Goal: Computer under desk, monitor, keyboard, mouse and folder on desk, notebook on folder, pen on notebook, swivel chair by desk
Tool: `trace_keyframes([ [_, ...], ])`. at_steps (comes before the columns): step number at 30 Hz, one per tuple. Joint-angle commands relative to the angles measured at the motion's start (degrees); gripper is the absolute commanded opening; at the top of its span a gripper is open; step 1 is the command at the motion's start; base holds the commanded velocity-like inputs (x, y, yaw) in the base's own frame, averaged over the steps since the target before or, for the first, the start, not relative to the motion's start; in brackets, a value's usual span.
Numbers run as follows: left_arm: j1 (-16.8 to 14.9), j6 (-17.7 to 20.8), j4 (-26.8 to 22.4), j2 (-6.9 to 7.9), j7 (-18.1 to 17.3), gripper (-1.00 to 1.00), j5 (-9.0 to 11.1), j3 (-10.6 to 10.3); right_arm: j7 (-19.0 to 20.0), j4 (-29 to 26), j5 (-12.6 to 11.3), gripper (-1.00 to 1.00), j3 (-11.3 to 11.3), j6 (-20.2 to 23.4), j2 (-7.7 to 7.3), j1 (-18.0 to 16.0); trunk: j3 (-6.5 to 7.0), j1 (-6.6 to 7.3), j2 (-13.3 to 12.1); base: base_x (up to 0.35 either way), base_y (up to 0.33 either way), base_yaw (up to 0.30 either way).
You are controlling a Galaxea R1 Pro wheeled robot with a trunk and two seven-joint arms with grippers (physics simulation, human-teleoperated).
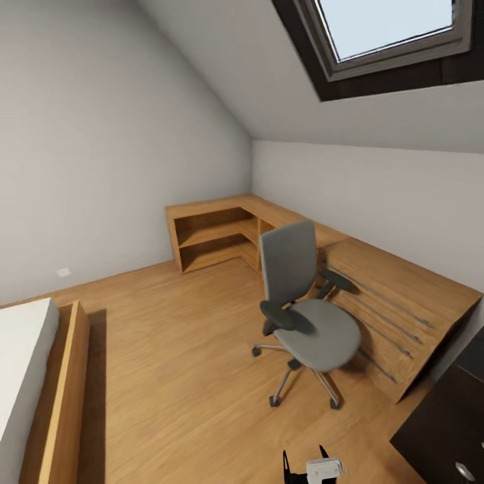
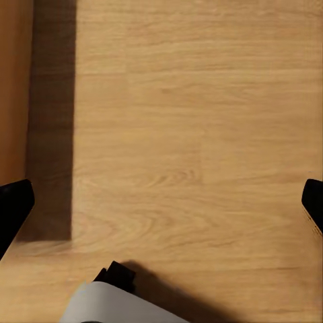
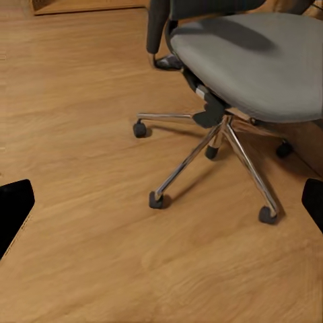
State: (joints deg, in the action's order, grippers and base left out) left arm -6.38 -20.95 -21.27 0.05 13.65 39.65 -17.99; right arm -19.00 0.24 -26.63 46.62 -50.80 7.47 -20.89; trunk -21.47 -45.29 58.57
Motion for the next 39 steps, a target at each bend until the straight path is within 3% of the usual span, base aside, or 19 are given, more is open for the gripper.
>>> trace_keyframes([
  [1,0.0,-0.2,0.0,0.03,0.4,1.0,0.2,-0.5,-0.3,0.0,-0.2,1.0,0.5,-0.1,0.04,0.0,-0.06,-0.04,0.0,0.337,0.0,0.237],
  [39,0.0,-0.3,0.0,0.03,0.5,1.0,0.2,-0.5,-0.3,0.0,-0.2,1.0,0.6,-0.1,0.09,0.0,-0.06,-0.04,0.0,0.336,-0.038,0.276],
])
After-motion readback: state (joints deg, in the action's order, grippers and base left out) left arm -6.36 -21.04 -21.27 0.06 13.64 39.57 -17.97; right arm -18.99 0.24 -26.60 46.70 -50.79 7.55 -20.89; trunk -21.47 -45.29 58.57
